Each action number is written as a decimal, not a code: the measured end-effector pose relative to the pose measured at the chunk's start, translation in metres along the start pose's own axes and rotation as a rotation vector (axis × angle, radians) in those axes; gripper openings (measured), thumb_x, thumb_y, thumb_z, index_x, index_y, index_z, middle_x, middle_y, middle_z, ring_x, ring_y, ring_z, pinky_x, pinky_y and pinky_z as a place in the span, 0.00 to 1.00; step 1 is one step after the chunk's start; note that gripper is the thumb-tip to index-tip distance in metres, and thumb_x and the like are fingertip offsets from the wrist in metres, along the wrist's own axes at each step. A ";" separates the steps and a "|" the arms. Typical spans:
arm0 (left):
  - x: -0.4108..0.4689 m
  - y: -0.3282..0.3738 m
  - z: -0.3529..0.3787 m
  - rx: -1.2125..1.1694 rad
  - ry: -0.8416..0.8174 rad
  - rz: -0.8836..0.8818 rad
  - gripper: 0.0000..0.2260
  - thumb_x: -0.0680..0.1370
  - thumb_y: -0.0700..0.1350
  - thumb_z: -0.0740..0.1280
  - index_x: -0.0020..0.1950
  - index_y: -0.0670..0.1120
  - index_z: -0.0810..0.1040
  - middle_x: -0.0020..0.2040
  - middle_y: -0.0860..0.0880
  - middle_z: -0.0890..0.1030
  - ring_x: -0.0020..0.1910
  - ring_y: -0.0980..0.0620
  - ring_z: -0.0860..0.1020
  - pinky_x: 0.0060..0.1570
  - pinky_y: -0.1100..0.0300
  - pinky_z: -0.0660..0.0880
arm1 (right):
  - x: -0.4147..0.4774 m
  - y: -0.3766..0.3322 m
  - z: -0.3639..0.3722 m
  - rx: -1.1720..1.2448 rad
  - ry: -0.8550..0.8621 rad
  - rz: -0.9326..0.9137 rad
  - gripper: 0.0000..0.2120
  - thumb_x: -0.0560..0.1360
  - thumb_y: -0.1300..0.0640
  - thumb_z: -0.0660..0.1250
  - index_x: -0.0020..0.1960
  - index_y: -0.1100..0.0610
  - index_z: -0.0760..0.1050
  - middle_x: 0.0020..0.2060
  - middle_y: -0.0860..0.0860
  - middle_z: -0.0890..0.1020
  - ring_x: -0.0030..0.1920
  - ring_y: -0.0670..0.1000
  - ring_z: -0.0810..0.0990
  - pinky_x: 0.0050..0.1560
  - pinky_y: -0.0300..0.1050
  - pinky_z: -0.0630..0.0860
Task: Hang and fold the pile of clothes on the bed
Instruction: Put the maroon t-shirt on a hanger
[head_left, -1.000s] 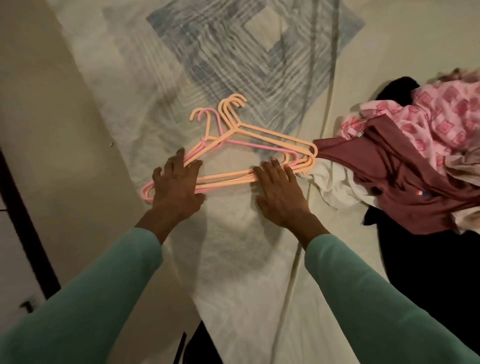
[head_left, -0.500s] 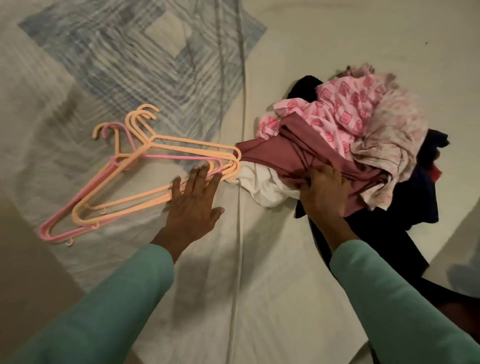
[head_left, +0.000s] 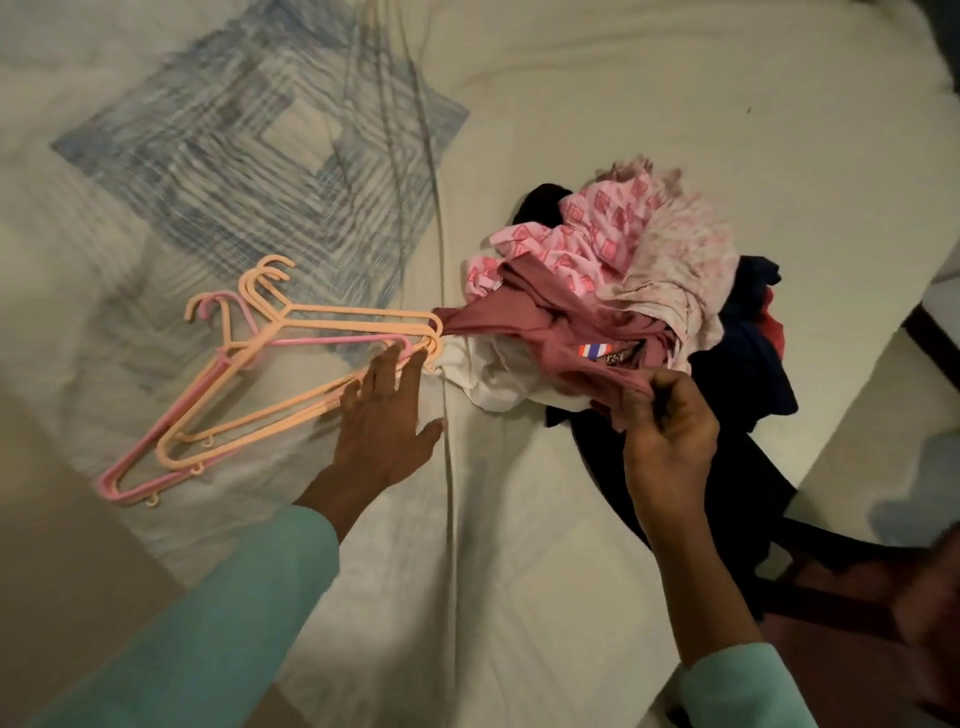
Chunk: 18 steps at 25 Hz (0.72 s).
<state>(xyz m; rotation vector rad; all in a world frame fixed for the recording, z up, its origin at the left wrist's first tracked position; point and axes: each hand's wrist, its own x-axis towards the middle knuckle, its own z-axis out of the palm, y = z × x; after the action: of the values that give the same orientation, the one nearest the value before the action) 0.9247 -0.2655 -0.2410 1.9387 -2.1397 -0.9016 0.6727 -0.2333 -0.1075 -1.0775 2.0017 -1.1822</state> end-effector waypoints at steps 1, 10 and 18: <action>-0.010 0.018 -0.008 -0.130 0.030 0.054 0.41 0.77 0.58 0.72 0.84 0.50 0.55 0.84 0.44 0.54 0.83 0.42 0.54 0.76 0.39 0.61 | -0.006 -0.015 -0.011 0.023 -0.021 -0.020 0.04 0.82 0.62 0.67 0.53 0.56 0.80 0.47 0.55 0.85 0.50 0.59 0.85 0.53 0.66 0.83; -0.095 0.180 -0.084 -0.485 0.289 0.178 0.32 0.74 0.52 0.75 0.77 0.53 0.69 0.79 0.50 0.66 0.79 0.51 0.64 0.75 0.52 0.66 | -0.041 -0.154 -0.143 0.148 -0.170 -0.268 0.07 0.82 0.68 0.65 0.54 0.59 0.81 0.46 0.54 0.85 0.46 0.51 0.84 0.48 0.45 0.81; -0.132 0.298 -0.166 -0.590 0.319 0.161 0.04 0.84 0.49 0.64 0.55 0.50 0.73 0.47 0.48 0.82 0.49 0.44 0.80 0.51 0.48 0.75 | -0.004 -0.198 -0.263 0.302 0.136 -0.310 0.07 0.82 0.63 0.65 0.53 0.55 0.82 0.43 0.48 0.84 0.42 0.47 0.82 0.46 0.49 0.79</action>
<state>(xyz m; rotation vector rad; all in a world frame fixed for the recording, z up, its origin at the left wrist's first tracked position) 0.7660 -0.1974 0.0815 1.4751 -1.5872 -0.9724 0.5377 -0.1726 0.1863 -1.2036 1.7163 -1.6972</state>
